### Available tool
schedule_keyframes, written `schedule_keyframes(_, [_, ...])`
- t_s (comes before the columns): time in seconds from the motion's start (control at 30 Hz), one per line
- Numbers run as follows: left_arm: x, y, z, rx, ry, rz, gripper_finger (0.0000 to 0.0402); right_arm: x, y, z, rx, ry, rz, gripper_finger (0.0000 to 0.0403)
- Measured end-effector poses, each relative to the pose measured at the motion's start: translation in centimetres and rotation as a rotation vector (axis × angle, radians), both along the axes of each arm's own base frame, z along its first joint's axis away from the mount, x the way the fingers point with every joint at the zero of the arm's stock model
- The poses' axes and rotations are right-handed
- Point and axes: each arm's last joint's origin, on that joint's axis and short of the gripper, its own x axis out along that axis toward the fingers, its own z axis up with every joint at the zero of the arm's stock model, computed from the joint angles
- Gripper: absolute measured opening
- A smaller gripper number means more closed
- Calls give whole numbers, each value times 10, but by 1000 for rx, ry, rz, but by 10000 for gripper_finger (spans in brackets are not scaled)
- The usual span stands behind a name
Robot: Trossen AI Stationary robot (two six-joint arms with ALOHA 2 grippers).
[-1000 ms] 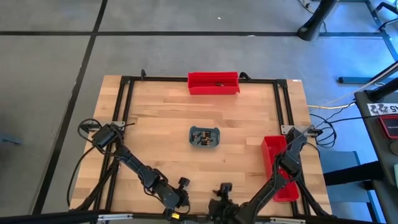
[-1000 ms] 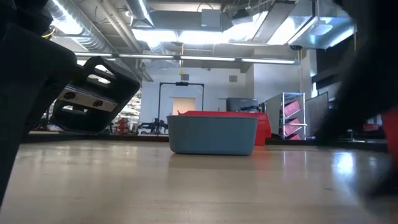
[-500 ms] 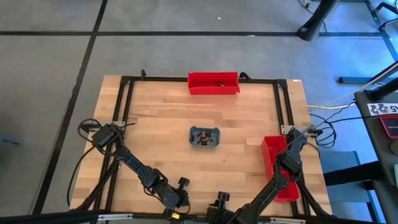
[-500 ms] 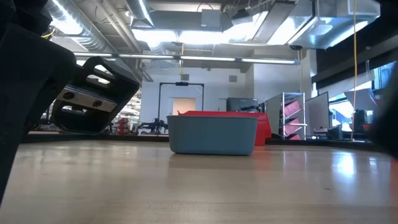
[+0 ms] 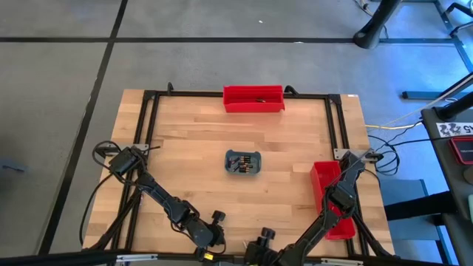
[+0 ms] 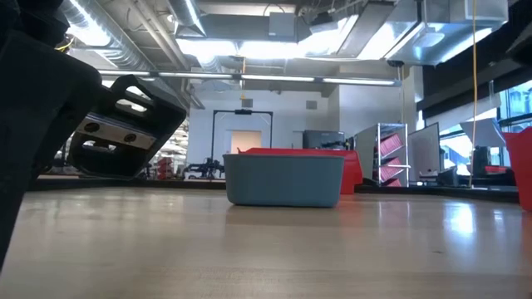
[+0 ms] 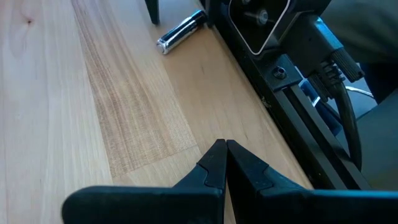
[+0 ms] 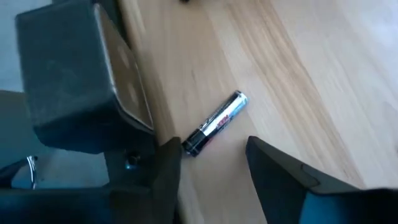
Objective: Sort batteries
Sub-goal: Put the silver battery into the bottom red bin
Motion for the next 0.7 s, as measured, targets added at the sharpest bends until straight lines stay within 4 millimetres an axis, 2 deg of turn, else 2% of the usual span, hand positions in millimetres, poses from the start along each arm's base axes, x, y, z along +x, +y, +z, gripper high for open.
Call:
schedule_keyframes(0.1, [0, 0, 0, -1, 1, 2, 1, -3, -5, -2, -46, 31, -24, 143])
schedule_keyframes(0.33, [0, 0, 0, -2, 0, 3, 1, -4, -13, -6, -117, 38, -33, 12])
schedule_keyframes(0.57, [0, 0, 0, -1, 0, 3, 1, -6, -19, -7, -158, 72, -58, 3])
schedule_keyframes(0.7, [0, 0, 0, -1, 0, 3, 1, -9, -23, -4, -205, 95, -75, 18])
